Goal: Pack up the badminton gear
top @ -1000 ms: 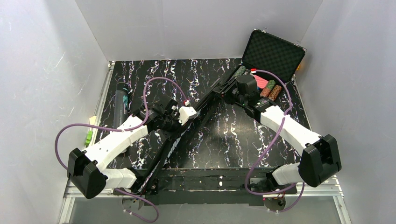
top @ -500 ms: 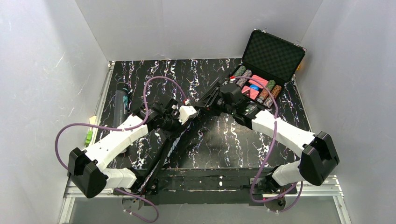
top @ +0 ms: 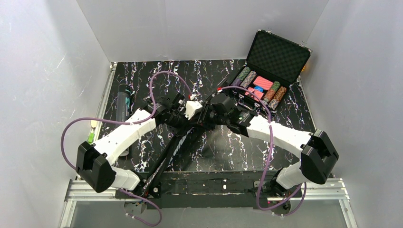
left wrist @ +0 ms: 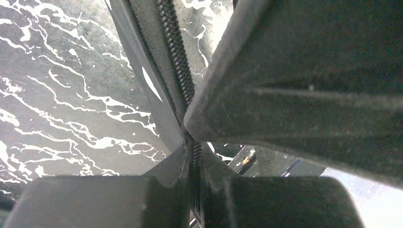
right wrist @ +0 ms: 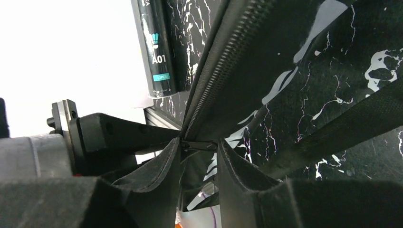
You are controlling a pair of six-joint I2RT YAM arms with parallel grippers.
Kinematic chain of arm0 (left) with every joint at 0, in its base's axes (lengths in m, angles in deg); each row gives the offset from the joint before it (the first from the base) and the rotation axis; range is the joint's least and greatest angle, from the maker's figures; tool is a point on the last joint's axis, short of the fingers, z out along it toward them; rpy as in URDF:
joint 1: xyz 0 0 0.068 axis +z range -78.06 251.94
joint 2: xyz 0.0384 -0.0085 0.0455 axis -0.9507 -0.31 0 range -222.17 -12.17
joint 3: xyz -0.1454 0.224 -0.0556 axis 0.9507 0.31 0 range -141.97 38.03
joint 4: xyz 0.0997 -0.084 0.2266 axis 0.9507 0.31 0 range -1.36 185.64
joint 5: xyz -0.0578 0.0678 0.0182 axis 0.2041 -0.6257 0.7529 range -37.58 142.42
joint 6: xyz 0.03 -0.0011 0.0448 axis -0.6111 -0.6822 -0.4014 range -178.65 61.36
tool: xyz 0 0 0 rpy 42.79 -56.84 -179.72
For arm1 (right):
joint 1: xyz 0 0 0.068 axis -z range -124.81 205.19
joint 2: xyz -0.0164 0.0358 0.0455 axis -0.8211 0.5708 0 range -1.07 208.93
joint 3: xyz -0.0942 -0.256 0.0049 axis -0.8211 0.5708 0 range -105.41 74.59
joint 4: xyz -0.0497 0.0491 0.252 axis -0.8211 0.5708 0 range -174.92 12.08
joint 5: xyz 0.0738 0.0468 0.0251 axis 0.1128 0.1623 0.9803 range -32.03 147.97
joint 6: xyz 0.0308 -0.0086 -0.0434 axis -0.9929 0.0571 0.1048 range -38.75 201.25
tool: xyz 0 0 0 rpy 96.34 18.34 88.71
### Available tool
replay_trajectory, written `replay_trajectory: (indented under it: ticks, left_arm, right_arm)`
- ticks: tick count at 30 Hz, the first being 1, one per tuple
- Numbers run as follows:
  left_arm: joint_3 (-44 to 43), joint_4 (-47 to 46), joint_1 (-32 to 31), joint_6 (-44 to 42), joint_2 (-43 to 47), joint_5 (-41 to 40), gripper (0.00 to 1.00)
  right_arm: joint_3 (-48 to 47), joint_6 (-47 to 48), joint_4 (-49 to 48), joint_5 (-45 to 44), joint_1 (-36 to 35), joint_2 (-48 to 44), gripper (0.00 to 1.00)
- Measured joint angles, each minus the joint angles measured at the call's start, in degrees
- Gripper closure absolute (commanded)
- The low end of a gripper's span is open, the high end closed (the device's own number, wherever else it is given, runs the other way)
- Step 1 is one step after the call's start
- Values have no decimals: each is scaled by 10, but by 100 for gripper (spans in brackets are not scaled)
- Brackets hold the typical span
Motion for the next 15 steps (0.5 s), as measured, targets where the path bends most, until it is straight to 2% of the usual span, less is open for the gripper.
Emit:
replay_trajectory:
  ticks: [3, 6, 12, 15]
  left_arm:
    - [-13, 4, 6, 6, -9, 18, 87]
    - [-25, 3, 14, 10, -9, 51, 75]
    - [-40, 6, 30, 18, -7, 123, 74]
    - [-49, 19, 72, 19, -8, 185, 74]
  right_arm:
    - [0, 1, 2, -1, 0, 0, 98]
    - [0, 2, 7, -1, -1, 0, 98]
    - [13, 9, 24, 0, 0, 1, 97]
    - [26, 11, 26, 1, 0, 1, 80]
